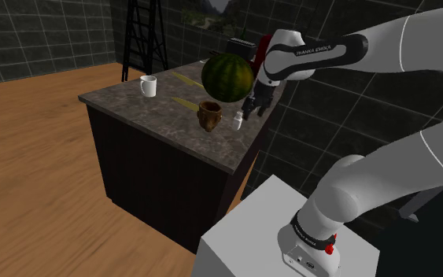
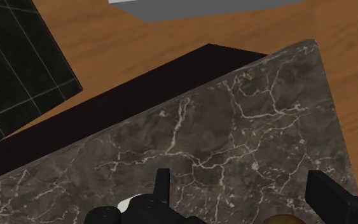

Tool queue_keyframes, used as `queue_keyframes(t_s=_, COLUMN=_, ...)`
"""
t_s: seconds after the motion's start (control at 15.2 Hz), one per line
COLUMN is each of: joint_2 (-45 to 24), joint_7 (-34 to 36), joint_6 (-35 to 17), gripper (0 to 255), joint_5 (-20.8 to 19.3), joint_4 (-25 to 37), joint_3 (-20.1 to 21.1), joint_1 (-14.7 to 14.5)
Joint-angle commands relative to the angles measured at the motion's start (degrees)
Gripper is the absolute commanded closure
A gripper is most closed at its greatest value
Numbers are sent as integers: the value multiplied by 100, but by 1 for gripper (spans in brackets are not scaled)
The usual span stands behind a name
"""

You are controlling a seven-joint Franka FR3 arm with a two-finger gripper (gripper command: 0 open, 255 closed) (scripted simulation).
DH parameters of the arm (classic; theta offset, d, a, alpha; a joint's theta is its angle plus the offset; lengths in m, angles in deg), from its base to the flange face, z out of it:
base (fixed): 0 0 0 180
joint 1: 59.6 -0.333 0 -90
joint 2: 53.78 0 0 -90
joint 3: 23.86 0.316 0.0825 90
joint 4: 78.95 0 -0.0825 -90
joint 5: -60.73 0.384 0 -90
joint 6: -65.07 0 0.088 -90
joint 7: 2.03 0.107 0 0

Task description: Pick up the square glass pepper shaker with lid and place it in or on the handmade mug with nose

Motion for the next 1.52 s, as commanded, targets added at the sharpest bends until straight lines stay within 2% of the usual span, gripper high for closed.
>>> queue_keyframes(t_s=0.0, joint_2=-403, joint_7=-266, joint_6=-381, gripper=0, joint_5=55, joint_4=128, joint_3=-221, joint_1=5)
queue_keyframes(t_s=0.33, joint_2=-1444, joint_7=-980, joint_6=-1176, gripper=0, joint_5=489, joint_4=558, joint_3=-693, joint_1=-71)
queue_keyframes(t_s=0.73, joint_2=-2805, joint_7=-2129, joint_6=-1805, gripper=0, joint_5=1577, joint_4=1354, joint_3=-1067, joint_1=-94)
queue_keyframes(t_s=1.19, joint_2=-3276, joint_7=-2414, joint_6=-2255, gripper=0, joint_5=1989, joint_4=1305, joint_3=-984, joint_1=-70)
queue_keyframes(t_s=1.45, joint_2=-3316, joint_7=-2440, joint_6=-2290, gripper=0, joint_5=2026, joint_4=1304, joint_3=-973, joint_1=-65)
